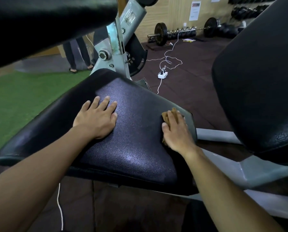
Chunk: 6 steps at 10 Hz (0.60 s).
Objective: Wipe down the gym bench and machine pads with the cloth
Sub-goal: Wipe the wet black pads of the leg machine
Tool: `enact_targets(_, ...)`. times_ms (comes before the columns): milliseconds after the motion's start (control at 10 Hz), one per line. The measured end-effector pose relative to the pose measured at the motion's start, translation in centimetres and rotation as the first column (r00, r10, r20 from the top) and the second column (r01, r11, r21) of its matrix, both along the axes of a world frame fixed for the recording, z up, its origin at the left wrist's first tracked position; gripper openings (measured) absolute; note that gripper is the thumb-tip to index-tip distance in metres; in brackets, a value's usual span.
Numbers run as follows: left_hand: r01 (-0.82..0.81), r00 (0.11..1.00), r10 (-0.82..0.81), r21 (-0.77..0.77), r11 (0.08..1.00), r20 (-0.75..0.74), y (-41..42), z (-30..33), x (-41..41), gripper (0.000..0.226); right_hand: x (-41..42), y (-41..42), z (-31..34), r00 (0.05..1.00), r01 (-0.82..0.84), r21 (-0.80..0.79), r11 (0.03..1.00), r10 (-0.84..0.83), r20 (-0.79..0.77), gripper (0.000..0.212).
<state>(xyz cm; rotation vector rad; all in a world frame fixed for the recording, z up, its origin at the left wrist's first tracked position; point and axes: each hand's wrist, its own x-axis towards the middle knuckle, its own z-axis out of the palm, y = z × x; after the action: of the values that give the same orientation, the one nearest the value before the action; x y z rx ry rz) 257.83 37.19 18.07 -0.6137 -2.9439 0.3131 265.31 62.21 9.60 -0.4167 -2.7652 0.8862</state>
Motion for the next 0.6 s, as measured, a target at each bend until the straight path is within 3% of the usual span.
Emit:
enact_targets(200,-0.011,1.000,0.011,0.007,1.000,0.006,0.1,-0.1,0.1,0.058,0.4,-5.4,1.9,0.956,-0.273,0.071,0.959,0.278,-0.088,0.060)
enact_targets(600,0.002,1.000,-0.002,0.016,1.000,-0.002,-0.1,-0.3,0.2,0.058,0.2,-5.5,2.3,0.961,-0.261,0.044,0.964,0.264,-0.077,0.055)
